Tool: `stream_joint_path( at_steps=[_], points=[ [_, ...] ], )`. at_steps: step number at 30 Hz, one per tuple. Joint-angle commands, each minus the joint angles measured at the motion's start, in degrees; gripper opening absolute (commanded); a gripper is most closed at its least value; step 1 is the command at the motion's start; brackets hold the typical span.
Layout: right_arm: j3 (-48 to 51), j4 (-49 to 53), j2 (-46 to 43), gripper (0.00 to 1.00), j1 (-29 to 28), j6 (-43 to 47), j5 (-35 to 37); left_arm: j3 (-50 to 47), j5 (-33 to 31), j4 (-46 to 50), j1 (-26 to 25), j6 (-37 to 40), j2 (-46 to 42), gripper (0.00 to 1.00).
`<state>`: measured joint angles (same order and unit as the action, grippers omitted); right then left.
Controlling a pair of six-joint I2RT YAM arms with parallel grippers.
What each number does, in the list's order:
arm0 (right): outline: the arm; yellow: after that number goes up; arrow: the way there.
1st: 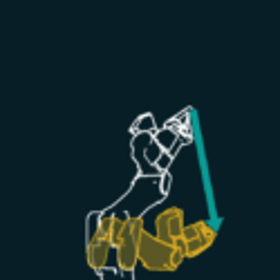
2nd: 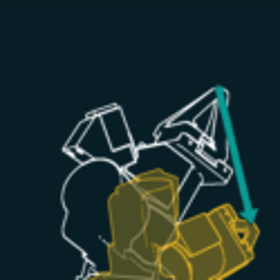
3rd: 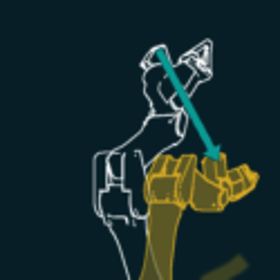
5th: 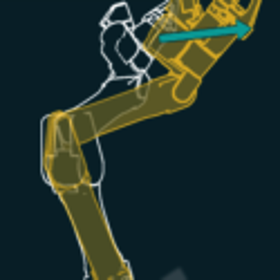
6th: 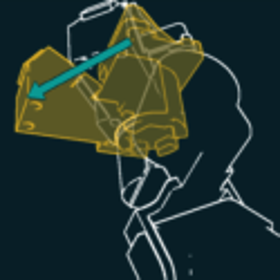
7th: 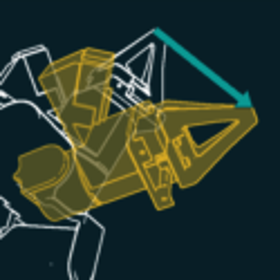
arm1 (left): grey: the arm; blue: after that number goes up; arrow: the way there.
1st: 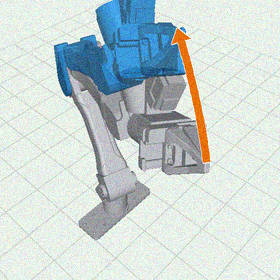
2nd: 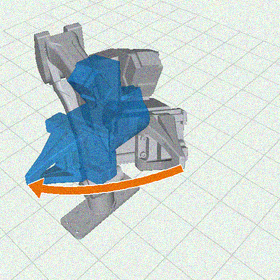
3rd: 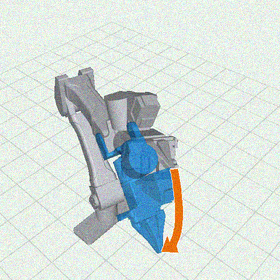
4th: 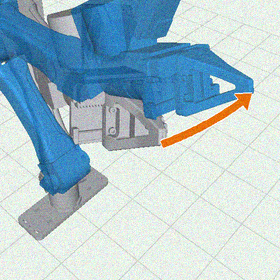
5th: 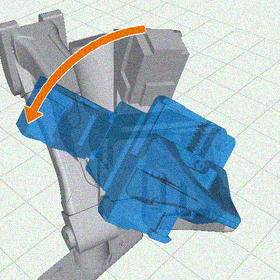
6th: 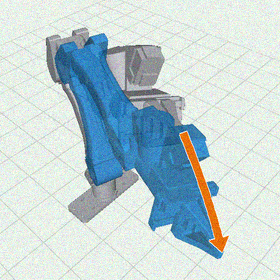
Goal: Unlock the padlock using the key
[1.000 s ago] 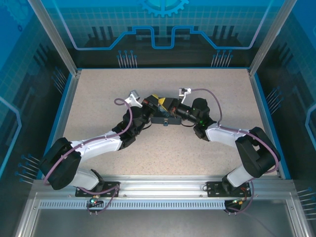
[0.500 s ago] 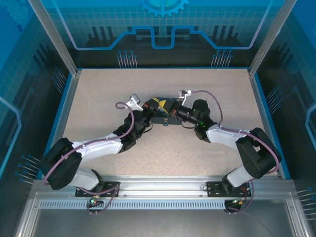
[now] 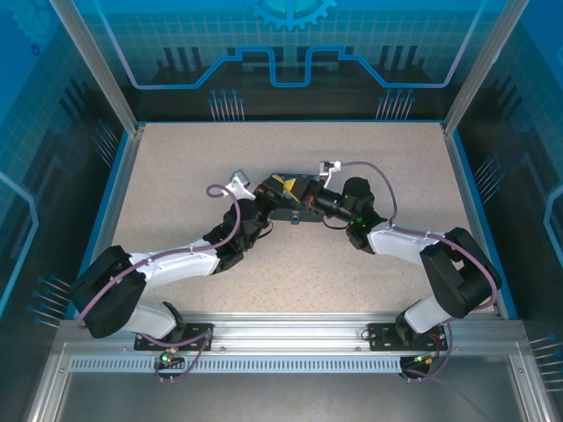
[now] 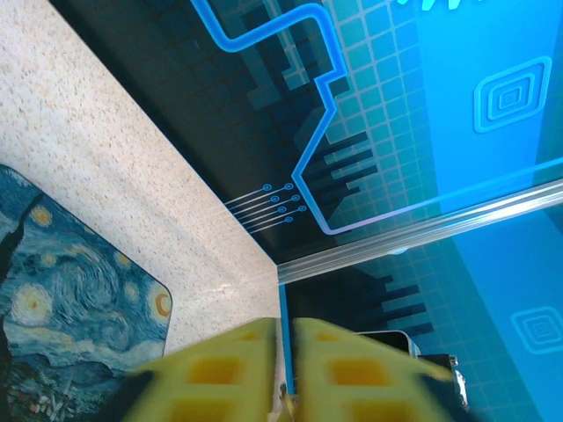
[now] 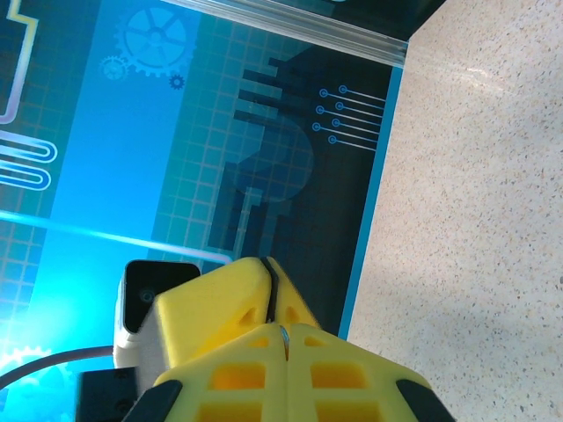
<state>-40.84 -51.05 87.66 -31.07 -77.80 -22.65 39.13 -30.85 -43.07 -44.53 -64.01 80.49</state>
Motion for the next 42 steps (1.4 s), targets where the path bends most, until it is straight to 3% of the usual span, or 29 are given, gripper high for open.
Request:
stream_joint_path(
  at_steps=[1, 2, 5, 9, 13, 19, 24, 30, 34, 42],
  points=[
    [0.6, 0.6, -2.1, 0.00, 1.3, 1.1, 1.5, -0.8, -1.7, 0.2, -1.0, 1.3, -2.9, 0.46],
    [1.0, 1.3, -2.6, 0.00, 1.5, 1.5, 1.3, -0.5, -1.5, 1.7, -0.5, 2.2, -4.1, 0.59],
    [2.4, 3.4, -4.7, 0.00, 2.4, 2.9, 0.5, 2.0, 0.3, 11.6, 1.5, 3.5, -8.2, 0.78],
    [4.1, 6.6, -7.6, 0.00, 3.8, 4.9, -0.8, 6.4, 5.5, 25.3, 5.1, 5.3, -11.9, 0.91],
    [6.4, 10.4, -11.6, 0.00, 5.4, 7.4, -1.5, 11.5, 15.1, 36.0, 8.3, 9.1, -11.0, 0.99],
    [9.0, 18.8, -20.3, 0.00, 6.8, 17.0, -3.4, 11.7, 22.5, 39.1, 8.7, 12.9, -9.5, 0.99],
    [8.0, 29.2, -27.1, 0.00, 5.8, 26.3, -3.1, 13.4, 29.9, 42.9, 8.8, 7.5, -7.4, 0.99],
    [2.6, 42.9, -28.0, 0.00, -0.8, 43.3, 9.6, 14.5, 30.2, 46.7, 9.0, -7.1, -5.4, 0.94],
    [0.3, 44.9, -25.8, 0.00, -5.5, 52.1, 19.8, 19.4, 31.4, 52.5, 10.1, -10.4, -3.1, 0.91],
    [-2.7, 44.3, -22.4, 0.00, -12.8, 65.7, 34.2, 26.7, 42.1, 56.6, 11.8, -15.2, 4.8, 0.78]
  ],
)
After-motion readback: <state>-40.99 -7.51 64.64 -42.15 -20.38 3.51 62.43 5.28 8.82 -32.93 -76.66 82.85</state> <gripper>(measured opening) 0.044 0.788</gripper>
